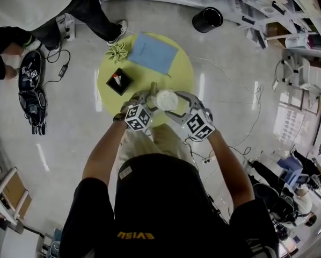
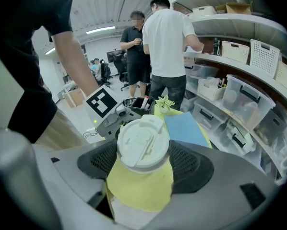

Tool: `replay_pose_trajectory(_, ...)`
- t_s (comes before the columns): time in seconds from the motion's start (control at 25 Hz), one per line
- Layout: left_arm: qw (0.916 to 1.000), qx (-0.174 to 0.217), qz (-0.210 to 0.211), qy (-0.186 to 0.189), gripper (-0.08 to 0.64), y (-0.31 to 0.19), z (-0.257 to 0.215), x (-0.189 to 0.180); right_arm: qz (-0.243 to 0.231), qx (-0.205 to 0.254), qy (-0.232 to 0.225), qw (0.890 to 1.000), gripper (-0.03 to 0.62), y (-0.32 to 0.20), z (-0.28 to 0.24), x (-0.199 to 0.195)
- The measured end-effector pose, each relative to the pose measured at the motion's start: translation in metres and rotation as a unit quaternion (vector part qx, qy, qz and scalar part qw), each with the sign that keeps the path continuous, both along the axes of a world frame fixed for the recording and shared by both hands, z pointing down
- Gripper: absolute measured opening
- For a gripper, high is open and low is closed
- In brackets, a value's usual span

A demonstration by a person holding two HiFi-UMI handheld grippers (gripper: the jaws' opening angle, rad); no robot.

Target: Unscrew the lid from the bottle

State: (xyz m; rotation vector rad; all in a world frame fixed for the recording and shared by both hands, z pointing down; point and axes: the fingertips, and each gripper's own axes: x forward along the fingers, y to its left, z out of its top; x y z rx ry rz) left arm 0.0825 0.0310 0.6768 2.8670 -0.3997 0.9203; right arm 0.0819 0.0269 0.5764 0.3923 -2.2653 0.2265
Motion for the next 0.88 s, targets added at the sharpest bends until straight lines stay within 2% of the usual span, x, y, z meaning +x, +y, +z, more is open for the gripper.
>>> replay_pose_trajectory(0.36,0.9997,-0.016,0.02,-0.005,0.31,-0.0009,0.0006,-0.0019,-0.086,0.004,0.018,0.996,0.342,-0.0018,-0.0031,-0.0019)
replay_pose_trajectory(0.88,0.9994,-0.008,0.028,-0.017,0.305,-0.0028,0.0016,-0.0021,-0.106,0.012,0.022,0.994,0.349,0.0003,-0.0017,-0.0002)
